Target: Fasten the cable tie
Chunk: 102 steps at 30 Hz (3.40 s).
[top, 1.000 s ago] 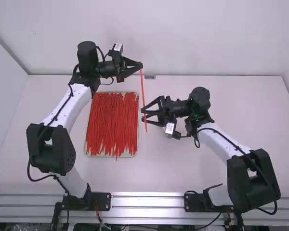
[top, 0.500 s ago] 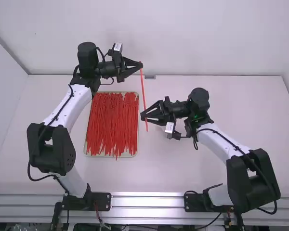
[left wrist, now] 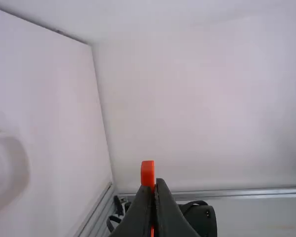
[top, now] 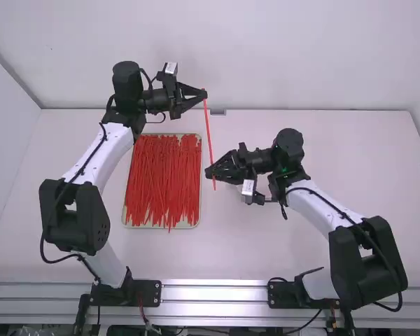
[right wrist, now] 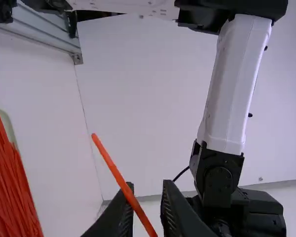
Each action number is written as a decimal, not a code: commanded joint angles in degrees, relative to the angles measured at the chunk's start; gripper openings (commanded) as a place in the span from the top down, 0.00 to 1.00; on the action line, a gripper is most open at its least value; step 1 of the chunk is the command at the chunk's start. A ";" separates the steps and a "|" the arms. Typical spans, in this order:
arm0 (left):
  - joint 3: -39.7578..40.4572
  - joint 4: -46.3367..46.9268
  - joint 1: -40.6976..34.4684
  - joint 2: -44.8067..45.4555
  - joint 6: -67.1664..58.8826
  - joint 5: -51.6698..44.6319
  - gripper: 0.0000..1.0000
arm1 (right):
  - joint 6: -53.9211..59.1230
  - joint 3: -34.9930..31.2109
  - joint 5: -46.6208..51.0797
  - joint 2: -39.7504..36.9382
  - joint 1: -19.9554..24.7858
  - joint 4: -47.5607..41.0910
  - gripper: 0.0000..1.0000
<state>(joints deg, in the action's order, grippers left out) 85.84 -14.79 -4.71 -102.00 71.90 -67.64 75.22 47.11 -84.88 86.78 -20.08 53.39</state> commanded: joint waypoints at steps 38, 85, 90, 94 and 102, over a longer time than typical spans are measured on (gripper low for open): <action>-0.63 2.43 0.20 -0.15 -4.26 -1.11 0.98 | -0.46 -0.26 2.40 0.13 0.15 1.68 1.00; -0.63 4.94 0.07 -0.15 -10.93 -2.38 0.98 | -35.04 -0.26 0.61 0.13 1.70 3.10 1.00; -0.63 4.94 0.17 -0.15 -10.91 -2.38 0.98 | -34.91 -0.26 0.04 0.13 1.36 3.43 1.00; -0.63 5.01 0.20 -0.15 -10.91 -2.40 0.98 | -34.77 -0.26 0.39 0.13 0.79 3.19 1.00; -0.63 5.14 0.20 -0.15 -11.93 -2.62 0.98 | -34.69 -0.26 -1.62 0.13 0.92 2.75 1.00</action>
<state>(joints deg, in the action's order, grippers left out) 85.84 -9.58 -4.71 -102.00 61.43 -69.04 40.91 47.11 -84.05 86.78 -19.11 56.21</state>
